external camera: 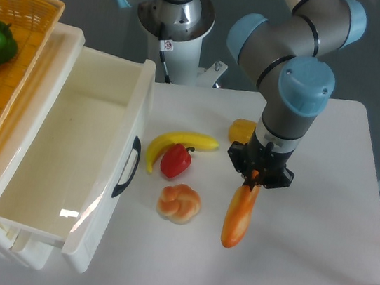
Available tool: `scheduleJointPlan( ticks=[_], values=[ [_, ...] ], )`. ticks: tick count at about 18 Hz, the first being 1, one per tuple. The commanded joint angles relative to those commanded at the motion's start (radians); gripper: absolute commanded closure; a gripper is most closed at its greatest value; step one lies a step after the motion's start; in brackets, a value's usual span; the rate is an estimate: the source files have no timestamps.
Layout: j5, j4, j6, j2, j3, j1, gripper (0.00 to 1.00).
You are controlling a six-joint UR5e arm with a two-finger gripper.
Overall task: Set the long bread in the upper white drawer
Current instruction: 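Close the gripper on the long orange bread loaf and lift it, then carry the held bread loaf over the fruit toward the open white drawer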
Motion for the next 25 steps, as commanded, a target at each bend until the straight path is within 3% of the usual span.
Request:
scheduleJointPlan(
  ticks=[16,25],
  values=[
    [0.006,-0.002,-0.067,-0.052,0.084,-0.04,1.0],
    [0.003,-0.074,-0.089,-0.026,0.103,-0.046,1.0]
  ],
)
